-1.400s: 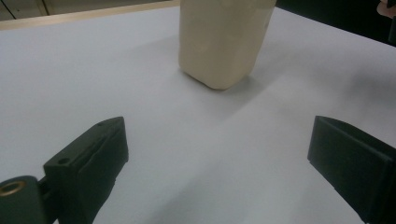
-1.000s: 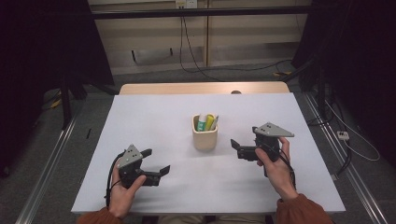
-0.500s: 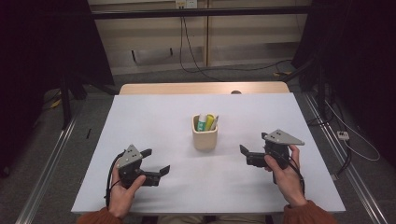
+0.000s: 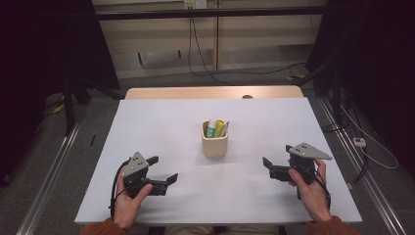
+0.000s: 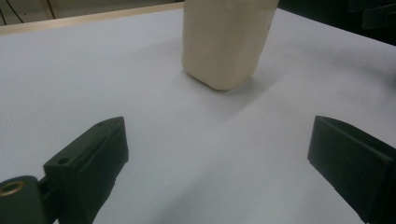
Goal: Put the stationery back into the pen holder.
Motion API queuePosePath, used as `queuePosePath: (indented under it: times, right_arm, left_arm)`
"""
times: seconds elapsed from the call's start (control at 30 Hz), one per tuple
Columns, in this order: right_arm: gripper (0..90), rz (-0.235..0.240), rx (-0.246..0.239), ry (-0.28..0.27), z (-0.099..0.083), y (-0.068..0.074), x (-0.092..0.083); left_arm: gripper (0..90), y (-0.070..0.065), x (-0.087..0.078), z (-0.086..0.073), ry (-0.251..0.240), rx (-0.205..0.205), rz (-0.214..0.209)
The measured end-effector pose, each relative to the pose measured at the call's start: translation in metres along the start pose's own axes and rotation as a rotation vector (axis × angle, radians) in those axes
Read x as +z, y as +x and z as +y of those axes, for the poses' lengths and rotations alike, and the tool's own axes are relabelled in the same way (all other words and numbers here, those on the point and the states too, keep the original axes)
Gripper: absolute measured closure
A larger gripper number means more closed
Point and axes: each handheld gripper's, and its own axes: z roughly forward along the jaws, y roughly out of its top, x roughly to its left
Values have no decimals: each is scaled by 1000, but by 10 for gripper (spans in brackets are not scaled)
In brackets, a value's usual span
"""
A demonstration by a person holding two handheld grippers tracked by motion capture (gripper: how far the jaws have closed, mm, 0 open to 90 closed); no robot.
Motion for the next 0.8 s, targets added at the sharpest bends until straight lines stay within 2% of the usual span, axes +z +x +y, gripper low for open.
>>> queuePosePath:
  times: [0.4, 0.8]
  right_arm:
    - [68, -17, 20, -6, -15, -8, -10]
    - [68, -8, 32, -7, -27, -9, -12]
  left_arm:
    - [50, 0, -1, 0, -2, -10, 8]
    - [50, 0, -1, -1, 6, -4, 9]
